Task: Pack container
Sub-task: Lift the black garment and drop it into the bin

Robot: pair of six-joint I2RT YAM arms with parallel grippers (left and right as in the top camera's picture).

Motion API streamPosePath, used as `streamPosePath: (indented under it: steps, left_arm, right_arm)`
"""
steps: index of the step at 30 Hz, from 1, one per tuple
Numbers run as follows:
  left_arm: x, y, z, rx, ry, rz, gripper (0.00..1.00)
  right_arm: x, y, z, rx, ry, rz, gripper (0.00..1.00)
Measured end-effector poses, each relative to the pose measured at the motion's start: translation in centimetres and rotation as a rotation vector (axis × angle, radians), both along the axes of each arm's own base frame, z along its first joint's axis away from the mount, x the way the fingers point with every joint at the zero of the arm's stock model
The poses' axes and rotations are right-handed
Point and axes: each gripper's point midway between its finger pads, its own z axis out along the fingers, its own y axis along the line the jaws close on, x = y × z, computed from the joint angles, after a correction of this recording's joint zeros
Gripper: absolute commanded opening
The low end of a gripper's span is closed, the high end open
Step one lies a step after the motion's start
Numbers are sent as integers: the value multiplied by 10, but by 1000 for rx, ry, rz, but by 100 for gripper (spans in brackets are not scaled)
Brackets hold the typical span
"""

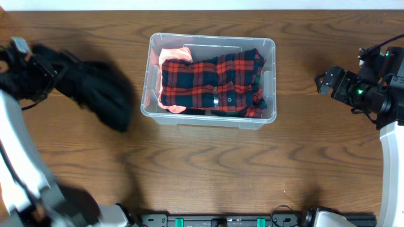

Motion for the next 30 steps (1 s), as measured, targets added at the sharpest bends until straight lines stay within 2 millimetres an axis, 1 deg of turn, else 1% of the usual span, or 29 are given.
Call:
streamPosePath:
  steps: [2, 4, 7, 9, 11, 14, 16, 18, 20, 21, 24, 25, 27, 29, 30]
  left_arm:
    - [-19, -27, 51, 72, -110, -29, 6]
    - [-41, -63, 96, 135, -227, -81, 6]
    - [-71, -120, 145, 172, -389, -195, 6]
    - [-87, -157, 169, 169, -488, -290, 6]
    - [-99, -187, 188, 152, -567, -374, 6]
    - [-108, -227, 206, 111, -651, -487, 6]
    - [-106, -250, 212, 85, -679, -542, 6]
    - [-95, -278, 214, 66, -704, -595, 6]
    - [-78, -305, 211, 56, -711, -617, 6]
    - [-67, -319, 205, 57, -701, -621, 6]
    - [-26, -359, 174, 83, -654, -609, 6]
    - [-11, -375, 160, 91, -636, -606, 6]
    - [12, -397, 135, 106, -605, -602, 6]
    - [30, -414, 106, 126, -563, -598, 6]
    - [36, -420, 92, 139, -535, -596, 6]
  right_arm:
    - [0, 0, 0, 0, 0, 0, 99]
    - [0, 0, 0, 0, 0, 0, 99]
    - [0, 0, 0, 0, 0, 0, 99]
    - [0, 0, 0, 0, 0, 0, 99]
    - [0, 0, 0, 0, 0, 0, 99]
    - [0, 0, 0, 0, 0, 0, 99]
    - [0, 0, 0, 0, 0, 0, 99]
    - [0, 0, 0, 0, 0, 0, 99]
    - [0, 0, 0, 0, 0, 0, 99]
    - [0, 0, 0, 0, 0, 0, 99]
    - [0, 0, 0, 0, 0, 0, 99]
    - [0, 0, 0, 0, 0, 0, 99]
    - [0, 0, 0, 0, 0, 0, 99]
    - [0, 0, 0, 0, 0, 0, 99]
    - [0, 0, 0, 0, 0, 0, 99]
